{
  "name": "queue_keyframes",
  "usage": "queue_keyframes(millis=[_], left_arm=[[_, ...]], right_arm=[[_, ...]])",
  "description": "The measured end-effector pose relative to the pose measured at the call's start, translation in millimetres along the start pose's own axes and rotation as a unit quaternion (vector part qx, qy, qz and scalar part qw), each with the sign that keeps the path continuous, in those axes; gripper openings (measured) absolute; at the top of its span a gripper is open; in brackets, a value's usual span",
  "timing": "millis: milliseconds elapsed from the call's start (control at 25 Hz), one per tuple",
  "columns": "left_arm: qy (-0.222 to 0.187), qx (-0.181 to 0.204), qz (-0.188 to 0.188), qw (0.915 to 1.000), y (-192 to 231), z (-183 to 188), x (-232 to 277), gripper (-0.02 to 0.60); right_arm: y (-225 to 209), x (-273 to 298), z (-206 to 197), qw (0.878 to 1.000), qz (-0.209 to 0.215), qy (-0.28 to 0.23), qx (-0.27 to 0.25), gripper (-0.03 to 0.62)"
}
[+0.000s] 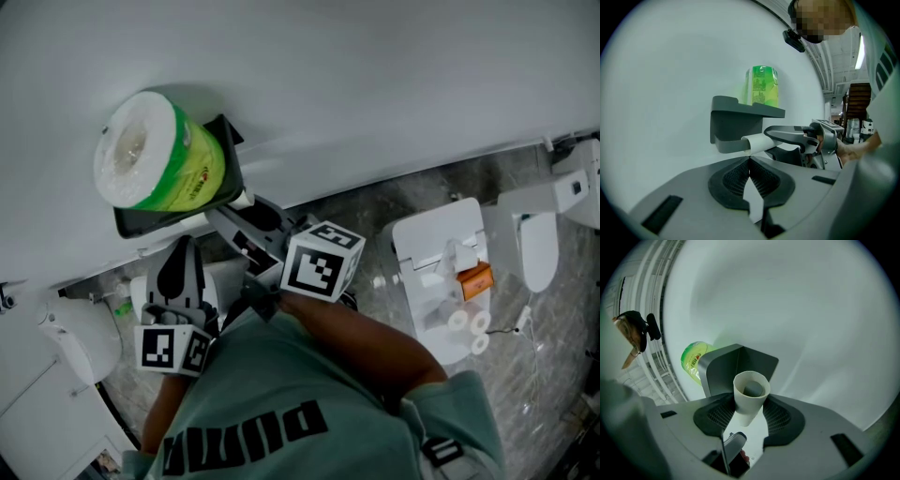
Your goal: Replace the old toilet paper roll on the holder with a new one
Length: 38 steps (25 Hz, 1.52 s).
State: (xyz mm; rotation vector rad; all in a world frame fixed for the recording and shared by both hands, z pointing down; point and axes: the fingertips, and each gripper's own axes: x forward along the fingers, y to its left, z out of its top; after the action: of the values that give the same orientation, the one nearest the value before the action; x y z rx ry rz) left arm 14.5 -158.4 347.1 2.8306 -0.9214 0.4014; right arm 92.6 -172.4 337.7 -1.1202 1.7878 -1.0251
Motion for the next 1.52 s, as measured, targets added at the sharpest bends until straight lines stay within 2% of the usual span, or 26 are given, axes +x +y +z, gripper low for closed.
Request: queue_keyframes(millis=[640,1520], left_arm=[[-0.012,-0.011,-0.004,0.9999,-26,4,20,0.005],[-0.019,-0.013,-0.042,0.9989,-60,3,30,0.005]], right_arm=[[-7,-22,27,1.000,-0.011,0.004,-0.013,0.189],[-8,-68,59,0.997,-0.051,-0.048,-0.039,0.189]])
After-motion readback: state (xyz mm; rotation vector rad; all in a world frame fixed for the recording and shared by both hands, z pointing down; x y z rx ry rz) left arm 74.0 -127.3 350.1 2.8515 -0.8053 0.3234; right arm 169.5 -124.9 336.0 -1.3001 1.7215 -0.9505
